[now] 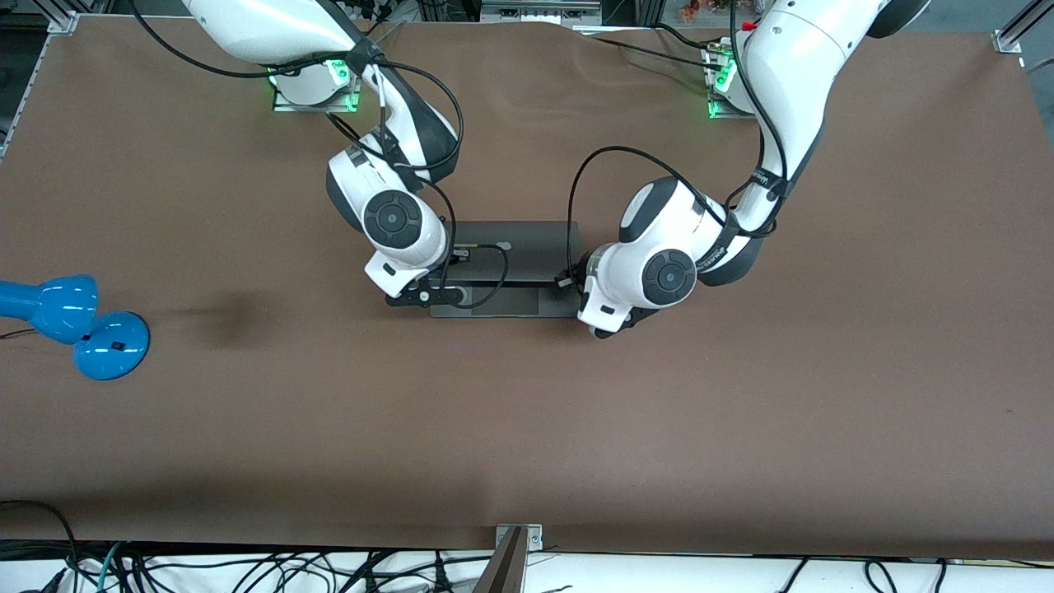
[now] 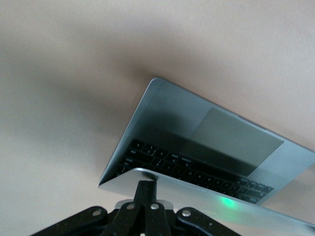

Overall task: Close laptop with both arms from behind
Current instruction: 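Push the laptop screen down onto the keyboard with both grippers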

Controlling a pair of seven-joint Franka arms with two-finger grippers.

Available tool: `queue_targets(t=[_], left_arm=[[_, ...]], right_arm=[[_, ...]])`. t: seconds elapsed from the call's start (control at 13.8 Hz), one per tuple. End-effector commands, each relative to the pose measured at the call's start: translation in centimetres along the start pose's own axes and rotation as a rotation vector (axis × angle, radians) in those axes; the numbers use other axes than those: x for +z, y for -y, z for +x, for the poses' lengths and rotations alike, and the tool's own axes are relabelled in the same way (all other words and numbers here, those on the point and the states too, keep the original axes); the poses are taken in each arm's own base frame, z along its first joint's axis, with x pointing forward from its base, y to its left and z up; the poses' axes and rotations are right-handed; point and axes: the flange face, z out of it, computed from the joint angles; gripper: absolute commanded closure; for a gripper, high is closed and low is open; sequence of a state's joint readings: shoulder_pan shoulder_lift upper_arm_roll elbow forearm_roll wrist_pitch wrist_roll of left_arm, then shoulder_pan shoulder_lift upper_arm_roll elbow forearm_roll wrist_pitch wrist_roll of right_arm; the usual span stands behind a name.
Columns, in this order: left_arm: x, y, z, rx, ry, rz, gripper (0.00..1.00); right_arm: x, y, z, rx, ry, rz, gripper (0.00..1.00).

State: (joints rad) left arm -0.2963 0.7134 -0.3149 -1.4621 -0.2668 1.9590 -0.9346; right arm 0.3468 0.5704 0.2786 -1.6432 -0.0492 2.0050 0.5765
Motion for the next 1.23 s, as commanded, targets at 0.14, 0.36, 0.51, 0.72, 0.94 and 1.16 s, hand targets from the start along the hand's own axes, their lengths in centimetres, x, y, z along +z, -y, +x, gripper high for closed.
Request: queue_targets(t=[0.14,0.36,0.51,0.72,0.94,1.16], left_arm=[[1.4,-0.3,1.7,0.023,-0.058,0.031,0.99],[2.3,-0.5,2.1,0.022,-0.067,0.018,0.99],[3.0,-0.5,2.6,0.017,-0.069,0.014,0.99],[4.2,-0.4,3.6,0.014,-0.087,0.006,0.98],[5.7,-0.4,4.5,0.007,-0.095,-0.01,0.97],[6.9,-0.2,5.2,0.01,-0.111,0.002,0.97]], right_arm=[[1.7,0.6,2.2,0.007,-0.009,0.004,1.0],[3.4,0.3,3.3,-0.006,-0.021,-0.029,1.0],[4.3,0.6,3.6,-0.015,-0.035,-0.02,1.0],[6.3,0.7,4.2,-0.027,-0.055,-0.019,1.0],[8.5,1.1,4.5,-0.031,-0.053,-0.009,1.0],[8.7,1.4,4.5,-0.036,-0.063,-0.001,1.0]])
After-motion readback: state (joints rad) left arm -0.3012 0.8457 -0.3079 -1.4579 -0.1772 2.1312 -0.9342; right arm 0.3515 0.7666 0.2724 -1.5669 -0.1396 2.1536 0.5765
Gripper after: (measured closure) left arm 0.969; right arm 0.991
